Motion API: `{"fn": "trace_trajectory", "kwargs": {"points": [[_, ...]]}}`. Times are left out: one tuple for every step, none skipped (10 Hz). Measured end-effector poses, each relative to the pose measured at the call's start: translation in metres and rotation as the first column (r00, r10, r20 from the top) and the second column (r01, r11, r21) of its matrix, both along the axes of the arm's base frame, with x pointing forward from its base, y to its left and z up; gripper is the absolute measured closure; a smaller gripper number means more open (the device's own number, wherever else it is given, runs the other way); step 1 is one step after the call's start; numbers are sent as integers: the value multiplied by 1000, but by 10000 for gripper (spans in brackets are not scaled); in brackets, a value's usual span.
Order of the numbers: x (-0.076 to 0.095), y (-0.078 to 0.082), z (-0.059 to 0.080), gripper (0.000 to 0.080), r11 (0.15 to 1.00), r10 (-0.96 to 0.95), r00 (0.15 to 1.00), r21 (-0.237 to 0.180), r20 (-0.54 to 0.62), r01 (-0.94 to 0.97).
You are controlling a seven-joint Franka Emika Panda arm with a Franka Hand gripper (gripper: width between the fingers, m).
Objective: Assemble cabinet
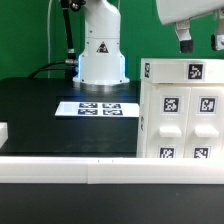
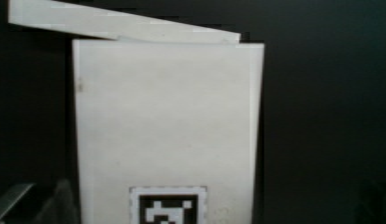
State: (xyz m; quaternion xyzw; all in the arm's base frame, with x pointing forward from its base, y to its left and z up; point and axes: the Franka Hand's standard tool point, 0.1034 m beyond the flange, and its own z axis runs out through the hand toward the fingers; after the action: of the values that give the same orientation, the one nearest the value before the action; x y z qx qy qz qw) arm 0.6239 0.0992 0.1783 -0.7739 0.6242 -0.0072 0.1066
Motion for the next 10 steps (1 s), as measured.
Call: {"fn": "trace_trajectory", "kwargs": {"points": [[0, 0, 0, 2, 1000, 1, 1000, 0, -1, -1], [0, 0, 0, 2, 1000, 10, 1000, -2, 1, -10], [-2, 1, 0, 2, 988, 151, 989, -31, -2, -151], [0, 3, 2, 2, 966, 254, 967, -43, -6, -254], [3, 4, 5, 2, 927, 371, 929, -64, 12, -370], [4, 4, 5, 2, 870, 488, 872, -84, 23, -485], [5, 1, 4, 2, 820, 569, 822, -96, 26, -564], [5, -2, 4, 2, 783, 619, 785, -104, 31, -613], [5, -2, 4, 2, 752, 656, 754, -113, 32, -649], [4, -2, 4, 2, 690, 721, 692, -129, 35, -713]]}}
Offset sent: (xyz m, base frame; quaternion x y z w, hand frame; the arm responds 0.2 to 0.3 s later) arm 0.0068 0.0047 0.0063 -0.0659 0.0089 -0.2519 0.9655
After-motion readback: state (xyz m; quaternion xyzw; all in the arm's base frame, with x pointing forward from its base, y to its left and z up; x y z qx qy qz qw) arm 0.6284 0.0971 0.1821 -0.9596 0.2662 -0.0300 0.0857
